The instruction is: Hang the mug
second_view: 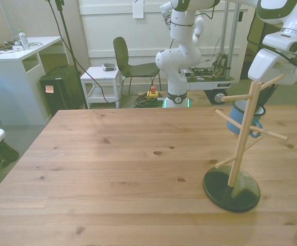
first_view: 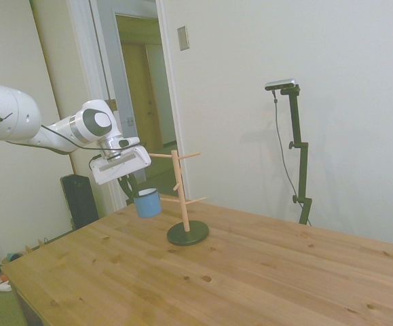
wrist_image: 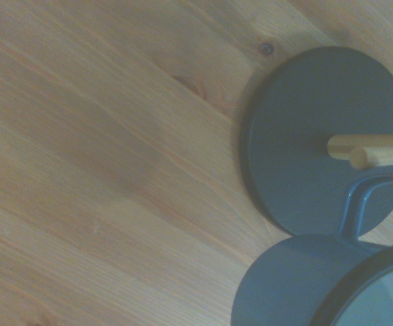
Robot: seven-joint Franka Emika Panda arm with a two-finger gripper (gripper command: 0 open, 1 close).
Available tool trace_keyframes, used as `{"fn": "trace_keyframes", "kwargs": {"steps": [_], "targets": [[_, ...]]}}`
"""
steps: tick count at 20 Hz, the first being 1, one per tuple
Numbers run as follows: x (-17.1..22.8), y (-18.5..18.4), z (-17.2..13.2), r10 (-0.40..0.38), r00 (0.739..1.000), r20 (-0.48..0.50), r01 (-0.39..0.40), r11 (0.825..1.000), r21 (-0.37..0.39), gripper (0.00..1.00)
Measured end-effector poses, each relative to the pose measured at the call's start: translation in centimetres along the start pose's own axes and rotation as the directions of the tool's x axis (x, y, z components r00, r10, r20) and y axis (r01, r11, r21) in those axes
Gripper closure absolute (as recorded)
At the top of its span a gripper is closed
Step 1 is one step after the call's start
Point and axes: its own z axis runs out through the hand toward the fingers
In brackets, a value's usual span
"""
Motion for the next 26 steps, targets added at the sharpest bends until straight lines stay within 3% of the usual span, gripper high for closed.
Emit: {"fn": "trace_keyframes", "kwargs": {"steps": [16, 26], "targets": [[-0.5, -1.9, 0.3, -0.034, 0.999, 0.008, 0.034, 0.999, 0.003, 1.0], [1.0, -1.4, -0.2, -0.017, 1.0, 0.0, 0.017, 1.0, 0.012, 1.0]]}}
